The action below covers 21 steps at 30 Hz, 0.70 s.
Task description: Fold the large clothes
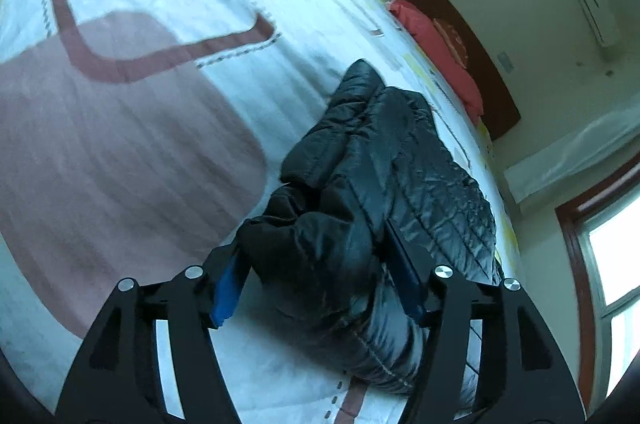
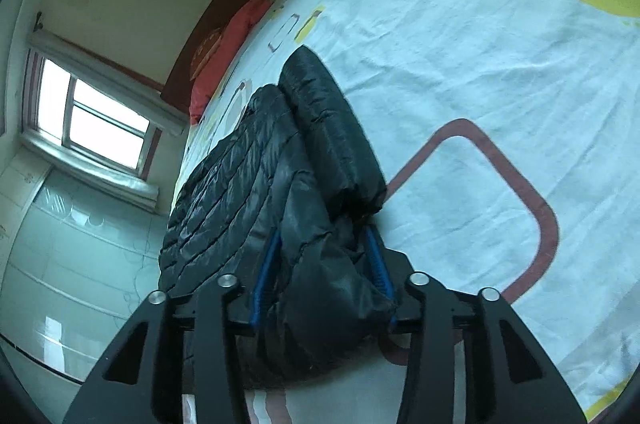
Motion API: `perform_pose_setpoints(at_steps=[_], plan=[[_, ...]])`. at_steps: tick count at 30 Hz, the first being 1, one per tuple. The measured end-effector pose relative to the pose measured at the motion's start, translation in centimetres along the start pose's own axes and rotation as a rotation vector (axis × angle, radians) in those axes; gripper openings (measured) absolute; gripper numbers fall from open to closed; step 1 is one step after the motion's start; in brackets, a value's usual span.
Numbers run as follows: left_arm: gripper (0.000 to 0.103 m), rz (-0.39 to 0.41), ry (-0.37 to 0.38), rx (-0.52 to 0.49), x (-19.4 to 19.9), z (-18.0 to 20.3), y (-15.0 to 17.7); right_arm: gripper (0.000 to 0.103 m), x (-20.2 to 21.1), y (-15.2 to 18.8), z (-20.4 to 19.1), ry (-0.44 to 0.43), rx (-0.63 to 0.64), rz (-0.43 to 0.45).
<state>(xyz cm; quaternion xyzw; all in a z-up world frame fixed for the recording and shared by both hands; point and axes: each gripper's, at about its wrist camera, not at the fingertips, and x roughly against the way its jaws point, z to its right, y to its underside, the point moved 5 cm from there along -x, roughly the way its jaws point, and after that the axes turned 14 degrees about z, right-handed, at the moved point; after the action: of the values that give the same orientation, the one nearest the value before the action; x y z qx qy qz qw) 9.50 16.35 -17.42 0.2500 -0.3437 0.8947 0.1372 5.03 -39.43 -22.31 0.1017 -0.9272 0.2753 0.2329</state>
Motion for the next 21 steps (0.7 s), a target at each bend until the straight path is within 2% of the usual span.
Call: perform_pose_setpoints(at_steps=[2, 4, 7, 9, 10, 13, 15, 17, 19, 21], plan=[[0.064, -0.018, 0.004, 0.024, -0.4, -0.6, 0.2, 0.046, -0.1, 0.1, 0.4, -0.006, -0.009, -0.010], [0.046, -0.031, 0.017, 0.014, -0.8, -0.7, 0.4, 0.038, -0.6, 0.4, 0.9, -0.006, -0.010, -0.024], [0.045, -0.044, 0.020, -0.001, -1.2, -0.8, 0.7, 0.038, -0.9, 0.7, 1.7, -0.017, -0.045, -0.042], [0.049, -0.048, 0.026, -0.007, -1.0, -0.7, 0.5, 0.038, -0.7, 0.4, 1.6, -0.028, -0.038, -0.053], [0.056, -0.048, 0.019, -0.013, -0.7, -0.8, 0.2, 0.041, -0.5, 0.2, 1.6, -0.030, -0.036, -0.056], [0.064, -0.045, 0.014, -0.010, 0.0, -1.5, -0.3, 0.052, 0.8, -0.7, 2.3, -0.004, -0.039, -0.032], [0.068, -0.046, 0.003, -0.014, 0.9, -2.1, -0.8, 0.053, 1.8, -1.3, 2.9, 0.010, -0.034, -0.014], [0.070, -0.034, -0.033, -0.024, 1.9, -3.1, -1.5, 0.053, 2.9, -1.9, 3.6, 0.041, -0.015, -0.001], [0.070, -0.033, -0.047, -0.039, 2.8, -3.8, -2.1, 0.053, 4.1, -2.9, 4.4, 0.132, 0.032, 0.032], [0.070, -0.017, -0.103, -0.111, 3.5, -4.2, -2.7, 0.053, 4.9, -3.7, 4.6, 0.193, 0.086, 0.058]])
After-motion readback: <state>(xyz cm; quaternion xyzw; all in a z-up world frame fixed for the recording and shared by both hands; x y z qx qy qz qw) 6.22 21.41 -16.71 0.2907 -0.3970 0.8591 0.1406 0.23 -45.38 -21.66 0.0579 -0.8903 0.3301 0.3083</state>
